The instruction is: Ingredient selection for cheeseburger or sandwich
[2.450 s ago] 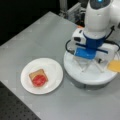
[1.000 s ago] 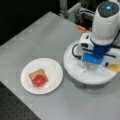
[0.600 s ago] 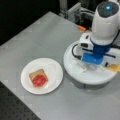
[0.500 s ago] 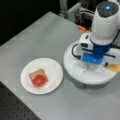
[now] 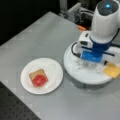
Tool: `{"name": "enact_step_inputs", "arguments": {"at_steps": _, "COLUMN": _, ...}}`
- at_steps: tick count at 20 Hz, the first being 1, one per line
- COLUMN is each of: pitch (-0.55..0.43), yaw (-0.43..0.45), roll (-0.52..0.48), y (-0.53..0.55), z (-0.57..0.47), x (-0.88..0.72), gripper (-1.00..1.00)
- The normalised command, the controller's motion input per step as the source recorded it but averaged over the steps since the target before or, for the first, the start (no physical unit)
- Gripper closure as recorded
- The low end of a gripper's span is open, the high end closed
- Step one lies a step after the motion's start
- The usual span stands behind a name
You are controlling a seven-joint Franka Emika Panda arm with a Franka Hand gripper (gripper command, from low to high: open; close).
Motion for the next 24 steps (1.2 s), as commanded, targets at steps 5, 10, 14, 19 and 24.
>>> {"name": "enact_step_inputs", "arguments": {"at_steps": 5, "pitch": -0.180, "yaw": -0.033, "roll": 0.117, "y": -0.18, "z": -0.03, "x": -0.39, "gripper": -1.00}}
{"name": "enact_step_inputs", "arguments": {"at_steps": 10, "pitch": -0.156, "yaw": 0.008, "roll": 0.133, "y": -0.07, "z": -0.14, "x": -0.33, "gripper": -1.00}}
{"name": "enact_step_inputs", "arguments": {"at_steps": 14, "pitch": -0.135, "yaw": -0.016, "roll": 0.137, "y": 0.02, "z": -0.15, "x": -0.29, "gripper": -1.00}}
{"name": "enact_step_inputs", "arguments": {"at_steps": 19, "pitch": -0.105, "yaw": -0.080, "roll": 0.148, "y": 0.06, "z": -0.19, "x": -0.29, "gripper": -1.00}}
{"name": "enact_step_inputs", "arguments": {"at_steps": 24, "pitch": -0.108, "yaw": -0.164, "roll": 0.150, "y": 0.03, "z": -0.14, "x": -0.31, "gripper": -1.00}}
